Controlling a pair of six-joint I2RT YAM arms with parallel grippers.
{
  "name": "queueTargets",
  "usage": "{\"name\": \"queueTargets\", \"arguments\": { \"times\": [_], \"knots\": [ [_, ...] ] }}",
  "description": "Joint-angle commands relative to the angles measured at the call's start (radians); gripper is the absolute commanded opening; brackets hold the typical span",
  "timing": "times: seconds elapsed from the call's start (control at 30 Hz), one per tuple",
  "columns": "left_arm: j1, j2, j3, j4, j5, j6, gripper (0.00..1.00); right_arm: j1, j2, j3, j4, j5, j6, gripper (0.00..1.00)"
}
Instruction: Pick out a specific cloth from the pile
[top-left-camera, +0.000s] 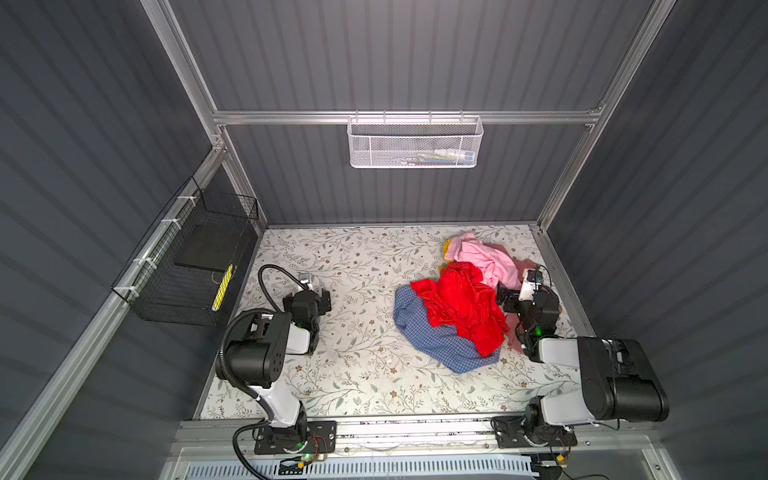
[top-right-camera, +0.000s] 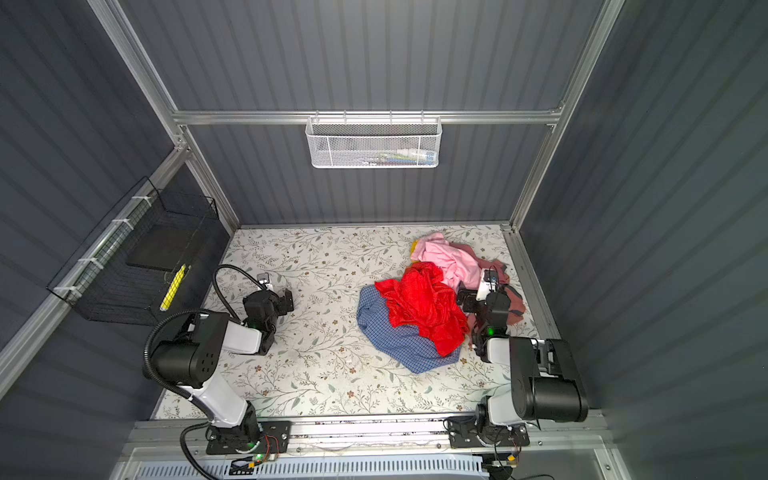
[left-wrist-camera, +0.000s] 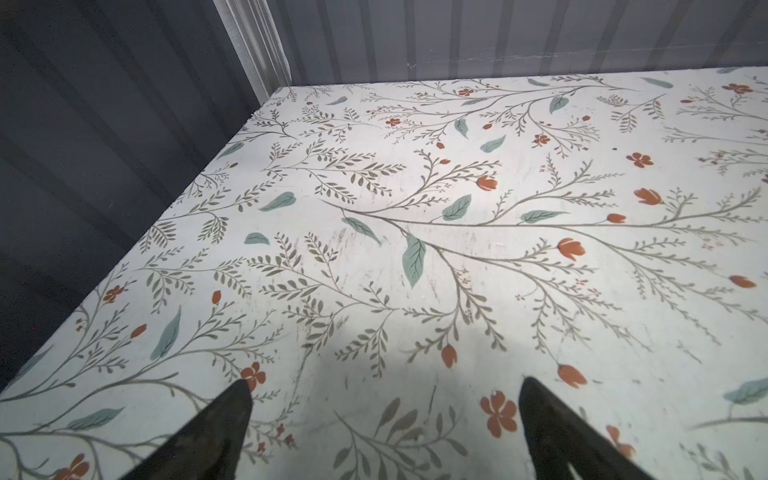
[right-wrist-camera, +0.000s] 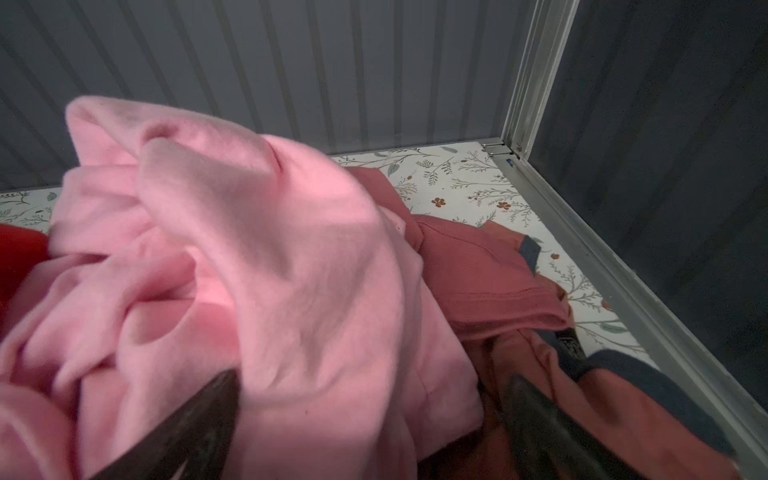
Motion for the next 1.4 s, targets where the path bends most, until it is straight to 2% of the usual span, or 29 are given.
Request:
{"name": "queueTargets", "arguments": {
  "times": [0.0,0.43,0.57,0.73,0.77,0.83,0.9,1.0,1.1,1.23,1.37],
  "knots": [
    [0.004,0.002,0.015,0.001,0.012,-0.012,1.00,0.000,0.008,0.017,0.000,-0.002,0.003,0.99],
    [0.004,0.003,0.019,-0.009,0.017,-0.012,1.00,-0.001,0.007,0.017,0.000,0.001,0.008,0.99],
    [0.004,0.001,0.019,-0.011,0.019,-0.012,1.00,-0.006,0.006,-0.008,0.046,0.084,0.049,0.99],
    [0.004,0.000,0.018,-0.006,0.020,-0.012,1.00,-0.018,-0.017,-0.015,0.043,0.121,0.074,0.99],
    [0.004,-0.009,0.029,-0.023,0.025,-0.008,1.00,-0.018,-0.042,-0.003,-0.007,0.131,0.077,0.99],
    [0.004,-0.050,0.102,-0.171,0.028,-0.007,1.00,-0.017,-0.102,0.036,-0.127,0.165,0.088,0.99],
    [0.004,-0.082,0.244,-0.458,0.015,-0.014,1.00,-0.022,-0.185,0.106,-0.325,0.205,0.117,0.99],
    [0.004,-0.080,0.422,-0.685,0.022,-0.057,1.00,-0.056,-0.272,0.205,-0.515,0.142,0.194,0.99],
    [0.004,-0.065,0.534,-0.758,0.104,-0.095,1.00,-0.074,-0.291,0.354,-0.713,0.041,0.230,0.99],
    [-0.003,-0.002,0.711,-0.898,0.269,-0.128,1.00,-0.072,-0.222,0.641,-1.011,-0.115,0.186,0.98],
    [-0.057,0.035,0.781,-0.931,0.295,-0.128,1.00,-0.057,-0.100,0.935,-1.274,-0.178,0.174,0.92]
  ]
}}
